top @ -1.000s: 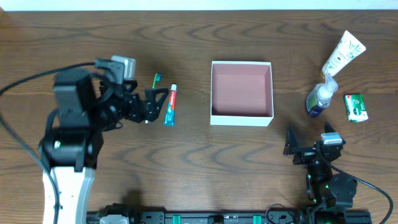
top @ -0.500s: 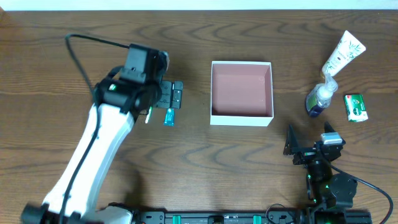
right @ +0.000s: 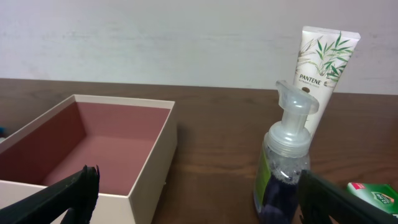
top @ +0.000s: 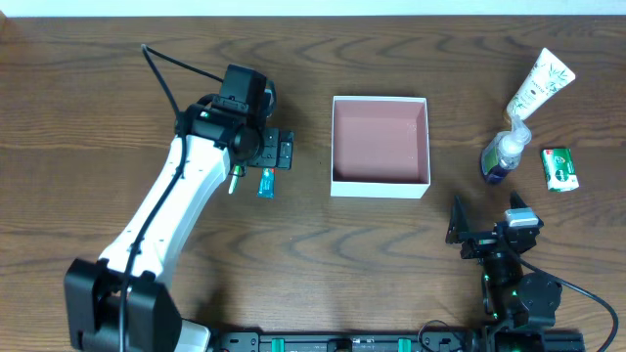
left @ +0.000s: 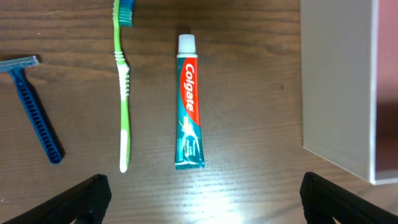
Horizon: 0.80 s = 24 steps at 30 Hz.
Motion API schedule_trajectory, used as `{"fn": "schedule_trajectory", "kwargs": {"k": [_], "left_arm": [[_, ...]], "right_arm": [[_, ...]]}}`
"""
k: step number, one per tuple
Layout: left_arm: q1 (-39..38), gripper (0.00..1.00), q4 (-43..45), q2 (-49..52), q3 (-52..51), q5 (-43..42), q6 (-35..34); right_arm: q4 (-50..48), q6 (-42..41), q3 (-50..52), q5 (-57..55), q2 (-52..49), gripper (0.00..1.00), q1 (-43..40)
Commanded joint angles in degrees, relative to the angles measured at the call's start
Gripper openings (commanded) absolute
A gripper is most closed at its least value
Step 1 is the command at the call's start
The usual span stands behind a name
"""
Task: Pack container
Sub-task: 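Reach the left gripper to the Colgate toothpaste tube and grasp it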
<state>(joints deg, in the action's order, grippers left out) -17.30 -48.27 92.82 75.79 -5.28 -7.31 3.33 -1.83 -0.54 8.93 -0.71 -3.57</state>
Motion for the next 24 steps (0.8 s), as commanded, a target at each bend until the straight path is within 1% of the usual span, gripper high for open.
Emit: {"fn": "schedule_trajectory", "kwargs": {"k": [1, 15, 24], "left_arm": [[0.2, 0.98, 0.8, 2.9, 0.8, 1.9, -0.3], [0.3, 0.98, 6.2, 17.5, 0.8, 1.9, -0.3], [0.3, 0.98, 9.9, 20.3, 0.8, 1.9, -0.3]], "right_arm": [[0.1, 1.0, 0.2, -0.4, 0.3, 0.99, 0.6], [0.1, 1.0, 0.2, -0.4, 0.3, 0.99, 0.6], [0.1, 1.0, 0.2, -0.4, 0.3, 0.99, 0.6]]}}
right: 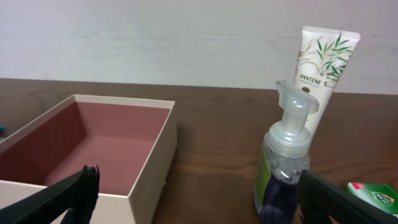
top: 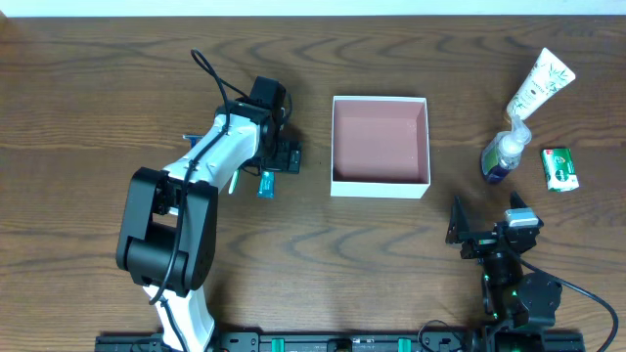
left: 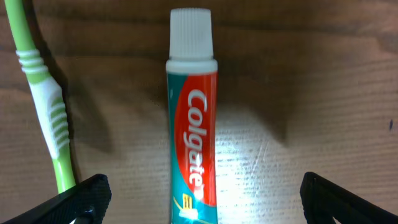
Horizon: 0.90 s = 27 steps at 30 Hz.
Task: Pack container
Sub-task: 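Reach the left gripper to the Colgate toothpaste tube and grasp it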
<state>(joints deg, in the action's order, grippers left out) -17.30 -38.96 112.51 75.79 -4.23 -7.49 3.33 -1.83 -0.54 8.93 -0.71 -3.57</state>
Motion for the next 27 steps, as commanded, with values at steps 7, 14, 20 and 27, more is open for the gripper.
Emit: {"fn": "schedule_trajectory", "kwargs": {"k": [7, 14, 20, 27], "left_arm": [[0.3, 0.98, 2.1, 2.3, 0.8, 0.8, -0.4], [0.3, 0.98, 2.2, 4.3, 0.8, 0.8, -0.3], [0.3, 0.98, 2.2, 4.4, 0.8, 0.8, -0.3], [0.3, 0.53, 3.3, 4.3, 0.8, 0.9, -0.3]], "right_arm": [[0.1, 1.0, 0.2, -0.4, 0.3, 0.99, 0.6], [0.1, 1.0, 0.2, -0.4, 0.3, 0.99, 0.6], [0.1, 1.0, 0.2, -0.4, 0.3, 0.99, 0.6], [0.1, 1.0, 0.2, -0.4, 0.3, 0.99, 0.6]]}}
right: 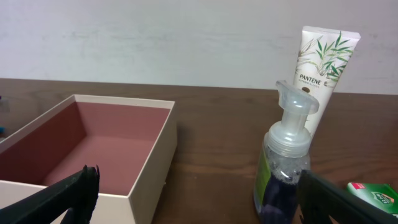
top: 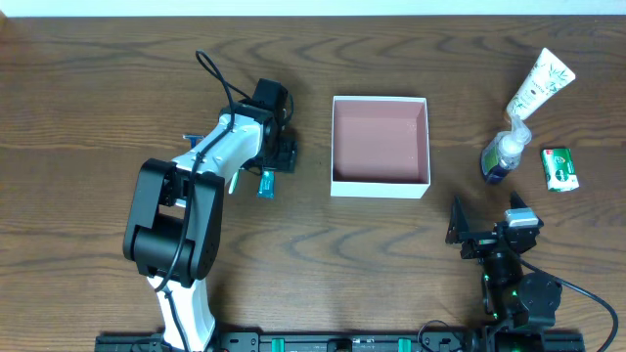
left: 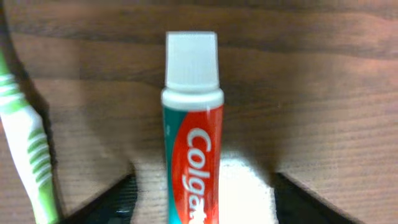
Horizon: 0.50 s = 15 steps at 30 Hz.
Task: Pack container
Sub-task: 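Reach the left gripper to the Colgate toothpaste tube and grasp it, then lift the toothpaste tube with the left gripper and carry it over the box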
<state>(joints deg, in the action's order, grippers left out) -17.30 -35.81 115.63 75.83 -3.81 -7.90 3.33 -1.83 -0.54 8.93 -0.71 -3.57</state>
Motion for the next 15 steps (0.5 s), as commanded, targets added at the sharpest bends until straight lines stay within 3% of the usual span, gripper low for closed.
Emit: {"fn": "schedule_trajectory", "kwargs": {"k": [1, 3, 7, 15], "left_arm": [[0.2, 0.46, 0.2, 1.2, 0.8, 0.4, 0.1], [0.2, 0.31, 0.1, 1.2, 0.8, 0.4, 0.1], [0.2, 0.15, 0.1, 1.1, 0.8, 0.4, 0.1], [0.2, 0.15, -0.3, -3.7, 1.3, 0.4, 0.1]], "right_arm": [[0.1, 1.0, 0.2, -0.4, 0.3, 0.99, 0.6], [0.1, 1.0, 0.2, -0.4, 0.3, 0.99, 0.6], [0.1, 1.0, 0.2, -0.4, 0.3, 0.99, 0.6], [0.1, 1.0, 0.2, -0.4, 0.3, 0.99, 0.6]]}}
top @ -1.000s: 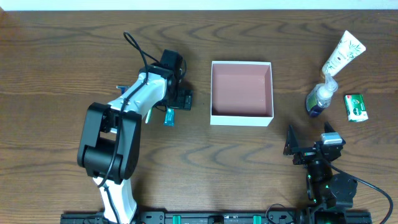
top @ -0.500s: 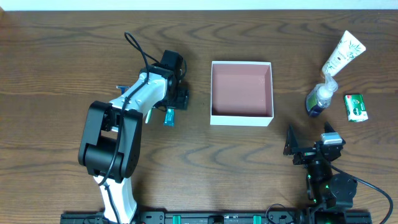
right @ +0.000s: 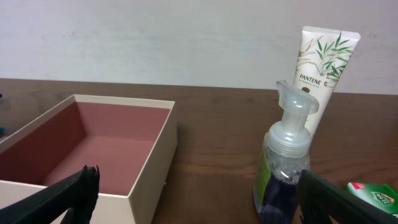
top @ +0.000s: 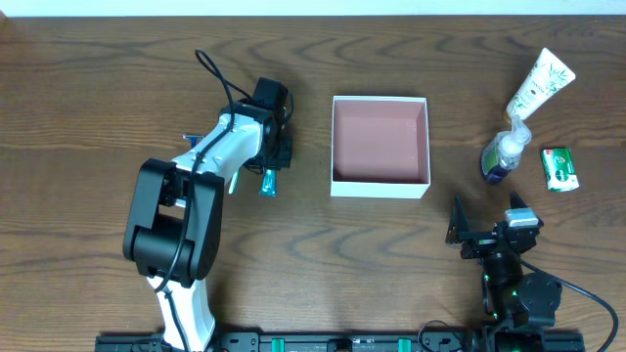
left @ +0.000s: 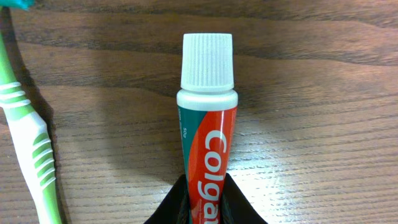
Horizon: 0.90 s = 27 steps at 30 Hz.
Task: Pack container
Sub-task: 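Lift the toothpaste tube with the left gripper and carry it over the box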
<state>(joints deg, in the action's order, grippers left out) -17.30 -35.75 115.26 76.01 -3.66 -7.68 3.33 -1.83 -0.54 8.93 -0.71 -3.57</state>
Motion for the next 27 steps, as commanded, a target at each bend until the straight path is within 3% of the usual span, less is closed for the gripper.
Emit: {"fn": "schedule_trajectory", "kwargs": {"k": [1, 6, 10, 14, 23, 27], "left_arm": [[0.2, 0.15, -0.8, -4.6, 1.6, 0.0, -0.2], [0.2, 0.15, -4.7, -14.3, 5.7, -4.0, -1.0], [-0.7, 0.15, -5.3, -23.9, 8.8, -7.4, -9.6], [-4.9, 0.16, -3.3, -30.0, 10.1, -7.0, -10.5], [-21.7, 0.17, 3.0, -27.2, 11.1, 8.9, -14.1], [-24.5, 0.17, 6.8, -23.0, 11.1, 15.8, -16.7]], "right_arm": [[0.1, 1.0, 0.2, -0.4, 0.3, 0.99, 0.6], [0.1, 1.0, 0.2, -0.4, 0.3, 0.99, 0.6], [0.1, 1.0, 0.2, -0.4, 0.3, 0.99, 0.6], [0.1, 1.0, 0.2, -0.4, 0.3, 0.99, 0.6], [0.1, 1.0, 0.2, -0.4, 0.3, 0.99, 0.6], [0.1, 1.0, 0.2, -0.4, 0.3, 0.99, 0.6]]}}
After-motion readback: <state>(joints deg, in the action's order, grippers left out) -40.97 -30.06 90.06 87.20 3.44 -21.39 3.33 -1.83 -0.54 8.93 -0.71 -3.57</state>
